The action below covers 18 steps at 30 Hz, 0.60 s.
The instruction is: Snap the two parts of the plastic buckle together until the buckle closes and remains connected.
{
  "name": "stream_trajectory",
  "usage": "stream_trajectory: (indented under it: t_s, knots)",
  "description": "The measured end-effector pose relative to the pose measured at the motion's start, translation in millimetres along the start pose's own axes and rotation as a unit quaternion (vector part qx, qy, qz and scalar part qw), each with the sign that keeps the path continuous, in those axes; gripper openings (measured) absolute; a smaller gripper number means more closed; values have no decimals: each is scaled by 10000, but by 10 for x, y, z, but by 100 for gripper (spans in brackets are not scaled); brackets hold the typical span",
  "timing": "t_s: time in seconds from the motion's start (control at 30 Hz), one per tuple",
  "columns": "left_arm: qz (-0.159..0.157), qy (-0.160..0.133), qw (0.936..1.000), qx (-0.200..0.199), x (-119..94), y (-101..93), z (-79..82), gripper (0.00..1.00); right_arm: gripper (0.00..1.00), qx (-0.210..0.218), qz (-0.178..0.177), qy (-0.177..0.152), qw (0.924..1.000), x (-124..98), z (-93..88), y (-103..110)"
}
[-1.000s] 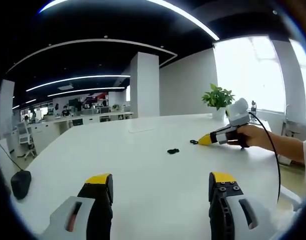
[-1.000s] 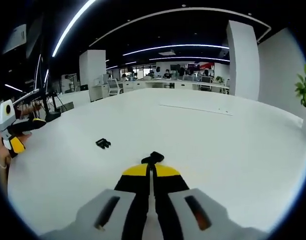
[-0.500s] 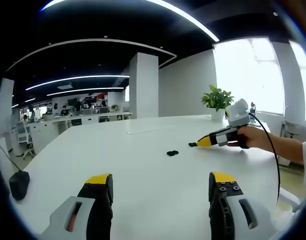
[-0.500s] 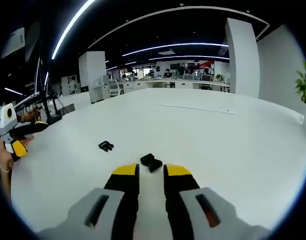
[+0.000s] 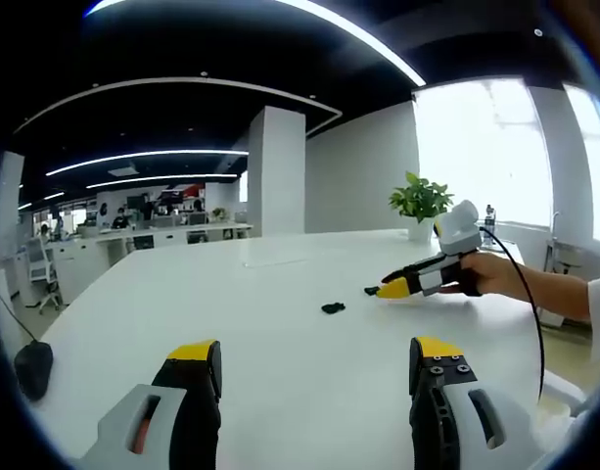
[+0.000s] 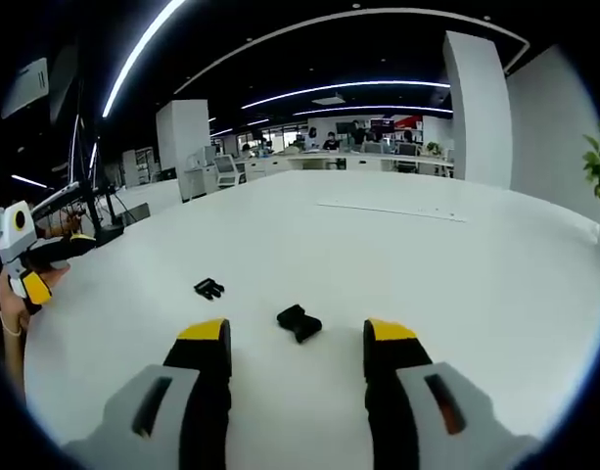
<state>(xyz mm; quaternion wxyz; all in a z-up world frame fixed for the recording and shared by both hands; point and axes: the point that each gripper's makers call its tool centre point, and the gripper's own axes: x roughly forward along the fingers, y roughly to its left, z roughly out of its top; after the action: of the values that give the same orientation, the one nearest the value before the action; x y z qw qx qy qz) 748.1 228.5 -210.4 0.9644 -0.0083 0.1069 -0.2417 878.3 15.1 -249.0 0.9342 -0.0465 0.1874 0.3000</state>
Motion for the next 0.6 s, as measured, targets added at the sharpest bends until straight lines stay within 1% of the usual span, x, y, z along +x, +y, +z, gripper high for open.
stream_trajectory:
  t_s: [0.1,0.2,0.27,0.4,0.47,0.6]
  knots:
    - [-26,-10,10000,26,33,23,35,80,62,-83,17,25,10000,23,-10,3]
    - [-14,-12,10000,-4,65,70,51,80,72,-140,-10,68,9999,55,-20,-15]
    - [-18,5,10000,-11,74,82,46,80,76,-195,-10,80,9998,67,-19,-18]
    - [34,53,10000,28,72,113,23,80,85,-417,-15,-42,9991,83,32,-29]
    - [69,67,9999,39,68,130,12,80,88,-454,1,-111,9989,91,60,-33]
    - [68,74,9999,44,62,139,13,80,100,-502,154,-301,9982,104,142,-11]
